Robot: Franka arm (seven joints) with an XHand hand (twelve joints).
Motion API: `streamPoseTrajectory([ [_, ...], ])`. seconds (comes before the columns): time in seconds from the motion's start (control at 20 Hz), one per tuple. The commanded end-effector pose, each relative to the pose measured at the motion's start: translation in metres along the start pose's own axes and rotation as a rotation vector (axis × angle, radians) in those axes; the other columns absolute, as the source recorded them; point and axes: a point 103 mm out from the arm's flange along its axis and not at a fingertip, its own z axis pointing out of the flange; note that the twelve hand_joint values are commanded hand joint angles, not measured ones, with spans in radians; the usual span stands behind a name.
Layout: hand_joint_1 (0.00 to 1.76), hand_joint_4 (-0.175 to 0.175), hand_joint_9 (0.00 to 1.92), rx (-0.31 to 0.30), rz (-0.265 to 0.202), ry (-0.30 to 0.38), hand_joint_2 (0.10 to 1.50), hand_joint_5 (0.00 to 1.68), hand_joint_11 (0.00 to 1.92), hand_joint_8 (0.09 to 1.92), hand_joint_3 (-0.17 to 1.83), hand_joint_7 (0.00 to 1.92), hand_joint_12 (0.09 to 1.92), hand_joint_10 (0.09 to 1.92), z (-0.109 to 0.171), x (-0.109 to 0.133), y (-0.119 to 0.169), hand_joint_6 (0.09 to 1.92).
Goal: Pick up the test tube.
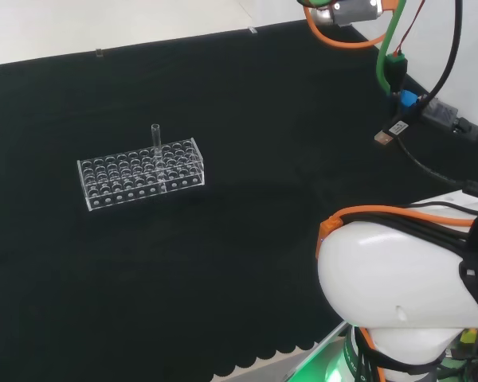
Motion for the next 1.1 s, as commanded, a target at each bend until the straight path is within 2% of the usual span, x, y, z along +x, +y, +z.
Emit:
streamPoseTrajectory([
  [0.05,0.73,-0.009,0.09,-0.169,0.178,-0.053,0.69,0.11,0.00,0.72,0.57,0.15,1.20,0.81,-0.107,-0.046,-0.082,0.27],
  [0.1,0.68,-0.009,0.04,-0.180,0.189,-0.057,0.74,0.08,0.00,0.71,0.50,0.09,1.14,0.80,-0.114,-0.049,-0.088,0.17],
  [0.2,0.64,-0.008,0.01,-0.185,0.190,-0.060,0.78,0.07,0.00,0.70,0.43,0.04,1.10,0.79,-0.117,-0.050,-0.090,0.09],
  [0.4,0.63,-0.008,0.00,-0.179,0.182,-0.054,0.80,0.06,0.00,0.70,0.41,0.02,1.09,0.78,-0.117,-0.051,-0.088,0.09],
  [0.6,0.64,-0.008,0.00,-0.161,0.155,-0.045,0.80,0.06,0.00,0.70,0.40,0.02,1.09,0.78,-0.114,-0.050,-0.077,0.09],
  [1.1,0.67,-0.008,0.00,-0.120,0.067,0.020,0.82,0.12,0.00,0.71,0.35,0.14,1.13,0.89,-0.099,-0.025,-0.038,0.09],
])
